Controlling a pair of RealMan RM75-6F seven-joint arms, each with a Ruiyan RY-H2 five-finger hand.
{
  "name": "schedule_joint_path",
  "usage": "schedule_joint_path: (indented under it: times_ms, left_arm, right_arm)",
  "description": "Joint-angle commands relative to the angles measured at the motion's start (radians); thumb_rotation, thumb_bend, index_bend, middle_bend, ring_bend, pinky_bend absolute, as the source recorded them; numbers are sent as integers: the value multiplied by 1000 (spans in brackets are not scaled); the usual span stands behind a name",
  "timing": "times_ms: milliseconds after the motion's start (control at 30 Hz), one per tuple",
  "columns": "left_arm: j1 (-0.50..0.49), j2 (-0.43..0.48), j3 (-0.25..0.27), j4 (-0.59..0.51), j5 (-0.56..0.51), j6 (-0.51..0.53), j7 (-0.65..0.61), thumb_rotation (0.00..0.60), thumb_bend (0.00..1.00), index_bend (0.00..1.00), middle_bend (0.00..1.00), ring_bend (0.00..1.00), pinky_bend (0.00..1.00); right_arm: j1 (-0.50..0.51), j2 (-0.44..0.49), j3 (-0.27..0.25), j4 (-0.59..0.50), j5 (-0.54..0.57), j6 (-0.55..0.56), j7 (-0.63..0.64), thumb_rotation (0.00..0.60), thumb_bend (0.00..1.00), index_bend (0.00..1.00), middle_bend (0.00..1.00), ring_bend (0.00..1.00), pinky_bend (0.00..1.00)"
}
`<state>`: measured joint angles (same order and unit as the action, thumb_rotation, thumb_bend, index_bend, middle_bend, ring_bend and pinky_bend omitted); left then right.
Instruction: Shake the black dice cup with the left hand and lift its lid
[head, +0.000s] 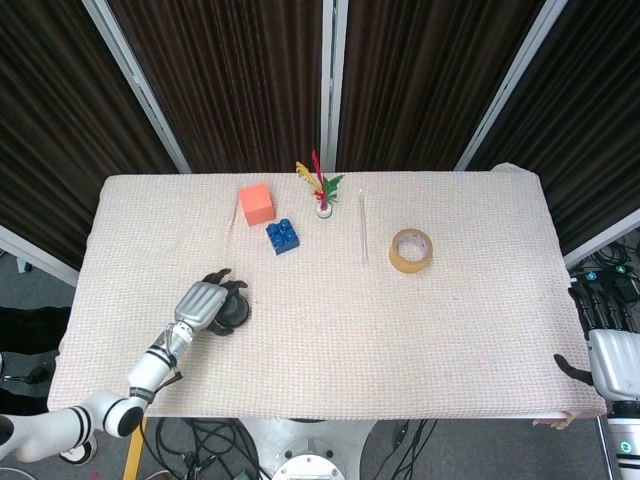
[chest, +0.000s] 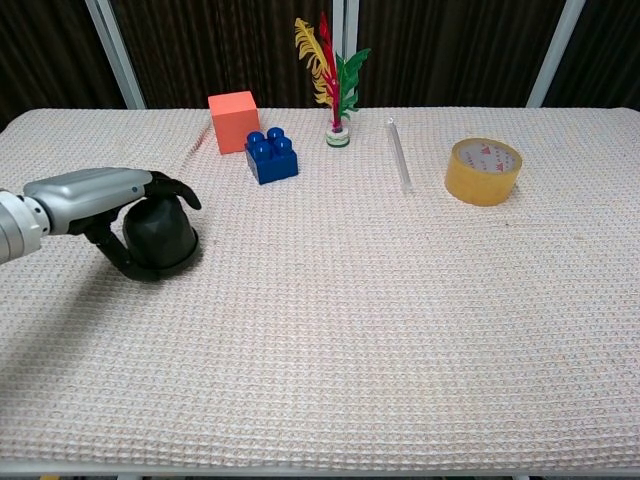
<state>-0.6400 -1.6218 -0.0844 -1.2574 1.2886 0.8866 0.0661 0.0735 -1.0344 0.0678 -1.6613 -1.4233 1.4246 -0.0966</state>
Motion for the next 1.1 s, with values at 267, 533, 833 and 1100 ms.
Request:
schedule_joint_path:
  times_ms: [267, 533, 833, 1100]
  left_arm:
    - [-4, 37, -14, -54, -6, 10, 14, 600, 216, 293, 436, 110, 222]
    - [-11, 72, -17, -102, -18, 3, 38, 600, 223, 357, 453, 133, 240]
    - [-28, 106, -25, -149, -46, -17, 75, 600, 225, 368, 458, 139, 241]
    - [-44, 121, -36, -179, -79, -24, 112, 600, 226, 377, 470, 149, 242]
  right_arm:
    - [-1, -2, -1, 6, 1, -1, 7, 600, 75, 0, 0, 0, 0]
    - [0, -3, 0, 10, 5, -3, 11, 600, 75, 0, 0, 0, 0]
    - [-3, -2, 2, 15, 6, 1, 24, 600, 76, 0, 0, 0, 0]
    - [-6, 1, 4, 24, 6, 5, 43, 600, 76, 0, 0, 0, 0]
